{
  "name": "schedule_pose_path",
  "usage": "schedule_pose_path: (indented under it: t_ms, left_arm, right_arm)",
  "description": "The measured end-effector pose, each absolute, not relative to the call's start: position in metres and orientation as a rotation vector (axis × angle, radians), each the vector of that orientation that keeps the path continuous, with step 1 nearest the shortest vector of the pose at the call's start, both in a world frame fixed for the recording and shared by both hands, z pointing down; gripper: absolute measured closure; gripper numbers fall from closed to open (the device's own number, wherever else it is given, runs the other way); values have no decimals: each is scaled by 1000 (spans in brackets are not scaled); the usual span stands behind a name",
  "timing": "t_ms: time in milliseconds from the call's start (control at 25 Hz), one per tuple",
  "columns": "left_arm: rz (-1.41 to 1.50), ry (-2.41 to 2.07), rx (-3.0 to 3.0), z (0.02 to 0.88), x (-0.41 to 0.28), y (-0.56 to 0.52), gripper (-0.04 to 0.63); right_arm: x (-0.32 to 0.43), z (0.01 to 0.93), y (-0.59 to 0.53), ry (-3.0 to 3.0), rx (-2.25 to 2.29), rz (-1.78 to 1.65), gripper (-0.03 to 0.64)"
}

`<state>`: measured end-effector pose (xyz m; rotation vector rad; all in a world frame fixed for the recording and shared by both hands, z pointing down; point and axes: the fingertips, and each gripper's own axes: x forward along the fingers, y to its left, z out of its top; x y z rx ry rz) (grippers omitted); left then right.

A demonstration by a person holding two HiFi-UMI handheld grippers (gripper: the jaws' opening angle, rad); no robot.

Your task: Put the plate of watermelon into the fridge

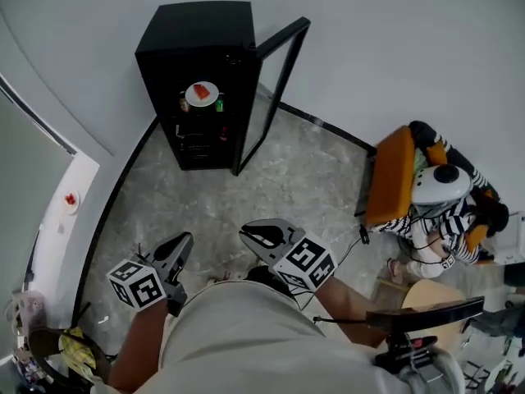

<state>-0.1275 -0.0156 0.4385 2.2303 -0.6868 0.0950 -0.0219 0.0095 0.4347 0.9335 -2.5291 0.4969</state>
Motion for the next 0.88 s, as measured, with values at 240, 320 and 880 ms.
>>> schedule_pose_path:
  t_ms: [240, 320, 880]
  left_arm:
    - [134, -666, 2265, 445, -180, 25, 583]
    - [135, -649, 2273, 450, -190, 34, 583]
    - [141, -591, 2268, 462, -214, 67, 583]
  right_arm:
    - [-76, 441, 46, -2510, 927, 473, 580]
    - [-86, 444, 58, -2500, 935, 467, 583]
    - [-130, 441, 101, -2468, 909, 445, 591]
